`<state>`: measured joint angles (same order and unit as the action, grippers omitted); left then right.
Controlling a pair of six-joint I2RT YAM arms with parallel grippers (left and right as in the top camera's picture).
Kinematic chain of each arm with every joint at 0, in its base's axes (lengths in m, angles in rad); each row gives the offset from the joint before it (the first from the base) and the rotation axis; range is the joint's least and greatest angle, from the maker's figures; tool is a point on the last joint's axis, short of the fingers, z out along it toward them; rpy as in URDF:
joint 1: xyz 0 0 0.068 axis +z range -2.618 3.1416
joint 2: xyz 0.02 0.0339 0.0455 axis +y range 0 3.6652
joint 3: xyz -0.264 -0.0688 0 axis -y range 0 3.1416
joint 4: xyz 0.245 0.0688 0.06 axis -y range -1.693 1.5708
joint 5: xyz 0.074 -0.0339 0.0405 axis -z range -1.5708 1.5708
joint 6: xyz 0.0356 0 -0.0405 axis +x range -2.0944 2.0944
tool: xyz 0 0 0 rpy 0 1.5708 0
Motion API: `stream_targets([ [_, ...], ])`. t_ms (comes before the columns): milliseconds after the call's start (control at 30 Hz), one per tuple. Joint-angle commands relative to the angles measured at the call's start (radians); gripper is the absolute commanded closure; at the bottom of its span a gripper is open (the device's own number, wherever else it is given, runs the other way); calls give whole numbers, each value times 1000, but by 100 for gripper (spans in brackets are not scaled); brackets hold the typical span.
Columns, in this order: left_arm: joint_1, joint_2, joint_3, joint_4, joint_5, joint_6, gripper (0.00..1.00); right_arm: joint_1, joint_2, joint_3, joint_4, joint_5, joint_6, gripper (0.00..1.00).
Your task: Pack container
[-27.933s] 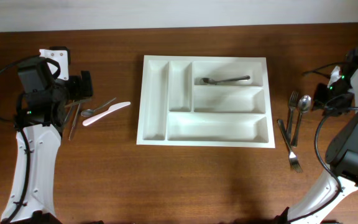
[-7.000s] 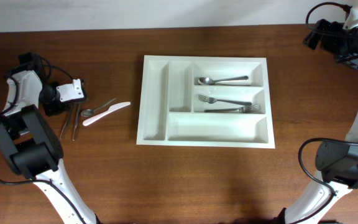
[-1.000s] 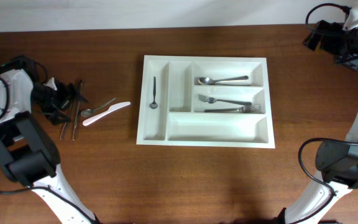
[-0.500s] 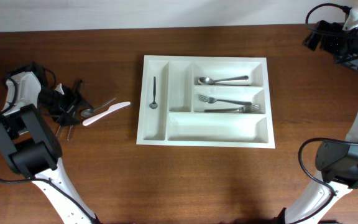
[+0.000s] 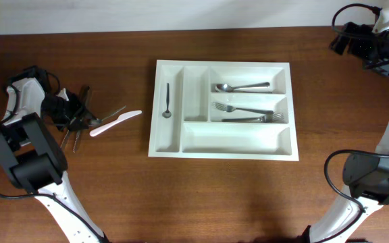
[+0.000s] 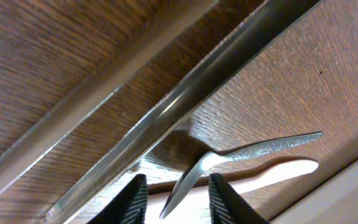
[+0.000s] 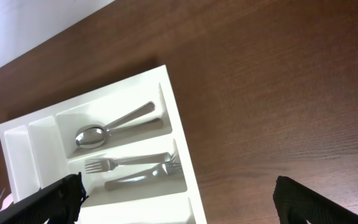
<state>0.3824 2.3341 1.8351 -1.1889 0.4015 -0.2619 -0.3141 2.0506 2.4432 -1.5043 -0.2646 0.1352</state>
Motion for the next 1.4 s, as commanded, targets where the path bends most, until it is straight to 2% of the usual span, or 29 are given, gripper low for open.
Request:
stream_targets([
  [0, -1, 7, -2, 8, -9, 1, 70, 6, 7, -1, -4, -13, 5, 2],
  [167, -6, 7, -2, 27, -5, 1, 77, 6, 7, -1, -4, -13, 4, 1],
  [267, -9, 7, -2, 27, -1, 1, 97, 6, 7, -1, -4, -12, 4, 1],
  [667, -9, 7, -2, 35, 85, 31, 97, 6, 7, -1, -8, -11, 0, 1],
  [700, -9, 7, -2, 33, 85, 31, 94, 6, 7, -1, -10, -8, 0, 1],
  [867, -9, 7, -2, 17, 92, 31, 60, 6, 7, -1, -23, 43, 1, 1],
  [900, -9, 7, -2, 10, 92, 31, 56, 6, 7, -1, -23, 44, 1, 1],
  [967, -9, 7, -2, -1, 92, 31, 48, 6, 7, -1, -24, 44, 1, 1],
  [1067, -10, 7, -2, -13, 92, 31, 45, 6, 7, -1, -26, 44, 1, 1],
  [1167, -10, 7, -2, -19, 92, 31, 50, 6, 7, -1, -26, 44, 1, 1],
  [1233, -14, 7, -2, -18, 91, 31, 57, 6, 7, -1, -26, 44, 1, 1],
  [1300, -23, 7, -2, -8, 90, 31, 71, 6, 7, -1, -26, 44, 1, 1],
  [1367, -35, 7, -2, -2, 90, 31, 76, 6, 7, -1, -26, 44, 1, 1],
])
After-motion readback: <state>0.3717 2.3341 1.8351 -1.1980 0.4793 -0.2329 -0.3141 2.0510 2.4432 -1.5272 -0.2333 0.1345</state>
